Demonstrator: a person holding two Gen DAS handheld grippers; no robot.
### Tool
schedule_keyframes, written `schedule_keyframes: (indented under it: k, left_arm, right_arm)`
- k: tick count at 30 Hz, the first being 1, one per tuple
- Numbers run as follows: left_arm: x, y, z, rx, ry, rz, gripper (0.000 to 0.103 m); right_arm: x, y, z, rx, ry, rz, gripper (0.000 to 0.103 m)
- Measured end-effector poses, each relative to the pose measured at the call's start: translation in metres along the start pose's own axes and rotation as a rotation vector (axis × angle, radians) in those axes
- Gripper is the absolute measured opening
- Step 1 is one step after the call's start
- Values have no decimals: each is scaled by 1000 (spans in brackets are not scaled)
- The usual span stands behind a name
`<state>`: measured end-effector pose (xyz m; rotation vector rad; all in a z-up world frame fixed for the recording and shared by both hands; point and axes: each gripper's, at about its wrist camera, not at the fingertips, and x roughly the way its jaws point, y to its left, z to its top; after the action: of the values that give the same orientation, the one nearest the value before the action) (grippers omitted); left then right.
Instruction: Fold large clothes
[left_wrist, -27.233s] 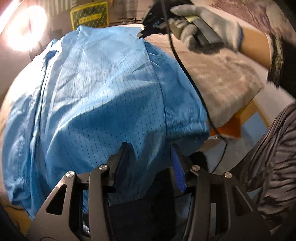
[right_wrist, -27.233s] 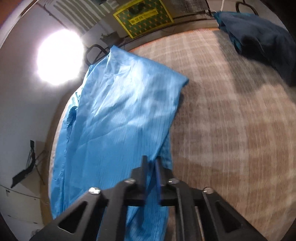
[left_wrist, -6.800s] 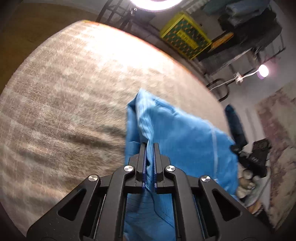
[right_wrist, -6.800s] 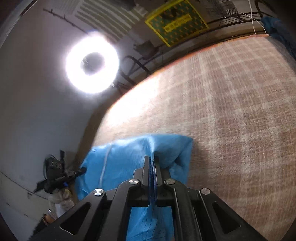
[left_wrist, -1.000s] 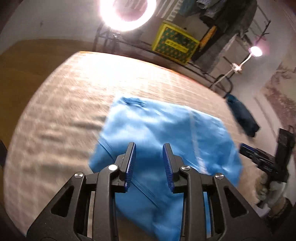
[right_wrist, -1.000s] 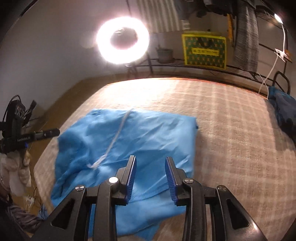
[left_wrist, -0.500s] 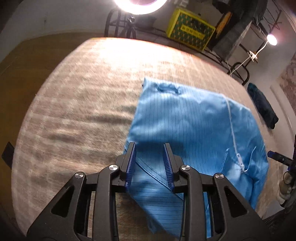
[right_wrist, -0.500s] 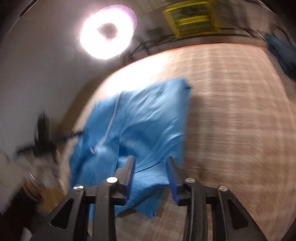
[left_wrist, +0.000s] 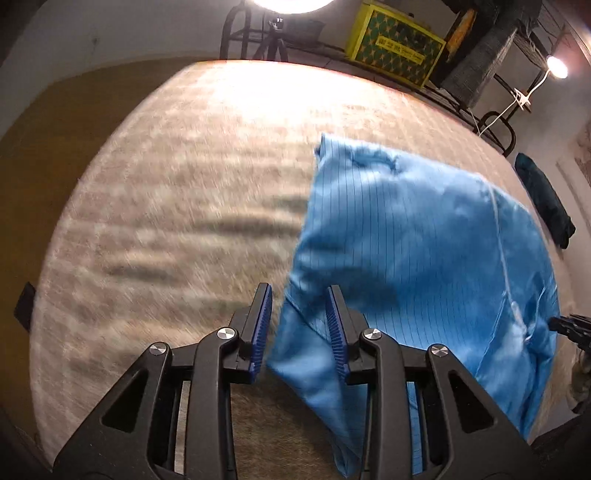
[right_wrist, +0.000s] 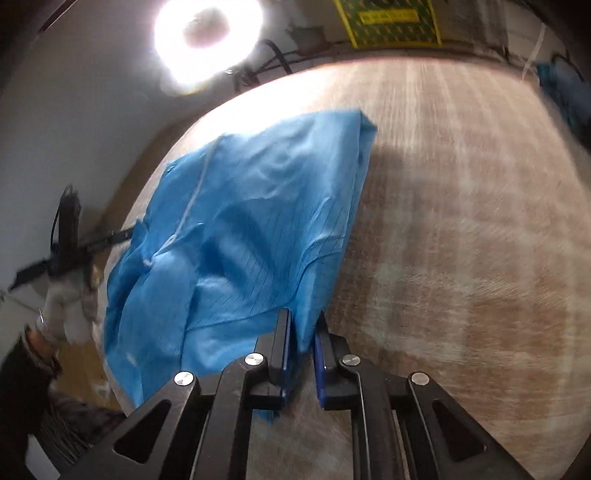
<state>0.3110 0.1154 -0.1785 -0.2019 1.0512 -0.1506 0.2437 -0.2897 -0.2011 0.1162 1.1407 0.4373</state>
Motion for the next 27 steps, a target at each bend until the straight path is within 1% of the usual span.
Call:
schedule_keyframes:
  k: [1, 2, 4, 5, 6, 7, 10, 12, 13, 14, 15, 16, 18, 19, 20, 21, 22, 23, 24, 27]
  left_arm:
    - [-4, 0, 4, -2, -12, -8, 30]
    - [-9, 0, 9, -11, -26, -25, 30]
    - [-18, -4, 21, -20, -57, -60, 30]
    - [-20, -7, 26, -18, -67, -75, 30]
    - [-21, -10, 32, -14, -75, -86, 30]
    - [-21, -15, 36, -12, -81, -98, 30]
    - [-14, -26, 42, 1, -72, -127, 30]
    - [-4, -31, 41, 13, -54, -133, 30]
    - [-2, -35, 40, 22, -45, -127, 30]
    - [3, -37, 38, 31, -37, -119, 30]
    - [9, -37, 37, 40, -23, -107, 31]
    - [12, -36, 35, 43, -14, -100, 31]
    - [18, -34, 34, 36, -5, -95, 30]
    - [19, -33, 33, 32, -4, -95, 30]
    - [20, -33, 34, 31, -5, -95, 30]
    - [22, -33, 35, 34, -6, -94, 30]
    - [22, -33, 34, 36, -7, -91, 30]
    - [23, -33, 35, 35, -7, -90, 30]
    - [25, -33, 35, 33, -5, -91, 30]
    - [28, -35, 34, 52, -6, -84, 31]
  right_arm:
    - [-8, 3, 2, -20, -11, -21, 20]
    - [-19, 7, 5, -48, -42, -34, 34]
    - [-38, 10, 16, -84, -131, -30, 48]
    - [-41, 8, 23, -78, -156, -24, 54]
    - [-42, 3, 30, -52, -177, -3, 54]
    - [-38, -6, 41, -2, -184, 48, 54]
    - [-11, -29, 65, 137, -161, 173, 53]
    - [9, -44, 76, 218, -129, 252, 49]
    - [24, -46, 79, 239, -109, 285, 39]
    - [32, -49, 82, 245, -86, 309, 30]
    - [42, -50, 84, 247, -60, 331, 27]
    - [45, -50, 84, 256, -52, 371, 24]
    - [44, -47, 84, 258, -47, 507, 22]
    - [40, -42, 86, 219, -54, 544, 21]
    - [37, -38, 89, 178, -60, 539, 25]
    - [36, -38, 91, 152, -63, 527, 30]
    - [37, -42, 93, 159, -70, 512, 44]
    - [39, -50, 94, 187, -79, 503, 52]
    - [45, -61, 94, 234, -85, 509, 54]
    - [62, -85, 98, 351, -90, 588, 54]
